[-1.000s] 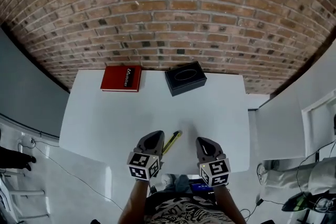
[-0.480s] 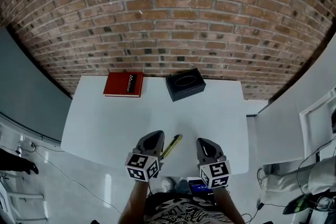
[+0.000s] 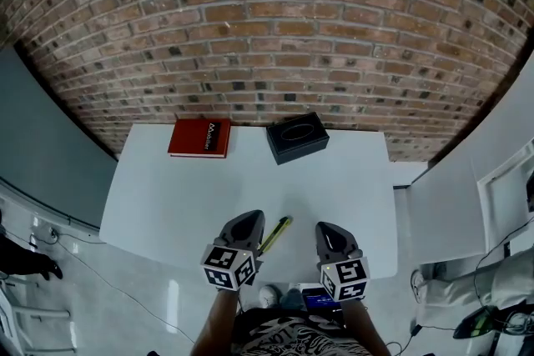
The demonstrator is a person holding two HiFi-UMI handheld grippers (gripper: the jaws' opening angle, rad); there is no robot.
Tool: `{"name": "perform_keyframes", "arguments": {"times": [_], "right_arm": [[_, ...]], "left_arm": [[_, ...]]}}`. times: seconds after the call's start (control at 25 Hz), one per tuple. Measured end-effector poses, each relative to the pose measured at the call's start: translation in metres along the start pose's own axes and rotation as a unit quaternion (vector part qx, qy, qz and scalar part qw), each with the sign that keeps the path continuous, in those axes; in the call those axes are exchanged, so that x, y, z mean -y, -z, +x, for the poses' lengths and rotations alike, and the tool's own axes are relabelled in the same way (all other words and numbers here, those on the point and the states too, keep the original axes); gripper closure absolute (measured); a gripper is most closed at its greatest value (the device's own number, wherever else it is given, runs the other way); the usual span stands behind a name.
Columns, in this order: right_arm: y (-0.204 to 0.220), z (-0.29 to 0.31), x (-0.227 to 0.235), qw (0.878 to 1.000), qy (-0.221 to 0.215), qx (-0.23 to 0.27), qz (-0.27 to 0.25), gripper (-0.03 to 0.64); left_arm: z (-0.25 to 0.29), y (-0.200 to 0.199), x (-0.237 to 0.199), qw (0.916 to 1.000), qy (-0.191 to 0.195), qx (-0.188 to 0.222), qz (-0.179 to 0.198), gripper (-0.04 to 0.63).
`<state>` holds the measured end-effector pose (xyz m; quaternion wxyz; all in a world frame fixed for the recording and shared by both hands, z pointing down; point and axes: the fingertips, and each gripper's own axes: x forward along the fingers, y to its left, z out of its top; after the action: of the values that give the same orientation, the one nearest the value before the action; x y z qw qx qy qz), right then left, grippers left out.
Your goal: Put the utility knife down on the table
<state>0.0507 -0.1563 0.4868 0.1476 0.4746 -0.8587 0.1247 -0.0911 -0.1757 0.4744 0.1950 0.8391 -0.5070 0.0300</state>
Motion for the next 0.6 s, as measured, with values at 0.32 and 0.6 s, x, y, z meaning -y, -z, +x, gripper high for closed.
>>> {"name": "perform_keyframes", "arguments": {"times": [0.32,0.6], "right_arm": [[0.0033,0.0005,-0.0003,1.000,-0.001,-0.005,-0.002,0.617],[0.0040,0.0010,0.0041,1.000,0.000,-0.007,0.005,0.617]], "left_arm": [[-0.0012,0.0033,-0.0022,1.0000,-0.004,-0.004,-0.002,0.580],[0.0006,0.0009,0.0002,1.0000,-0.001,-0.004,-0.005,0.580]]}}
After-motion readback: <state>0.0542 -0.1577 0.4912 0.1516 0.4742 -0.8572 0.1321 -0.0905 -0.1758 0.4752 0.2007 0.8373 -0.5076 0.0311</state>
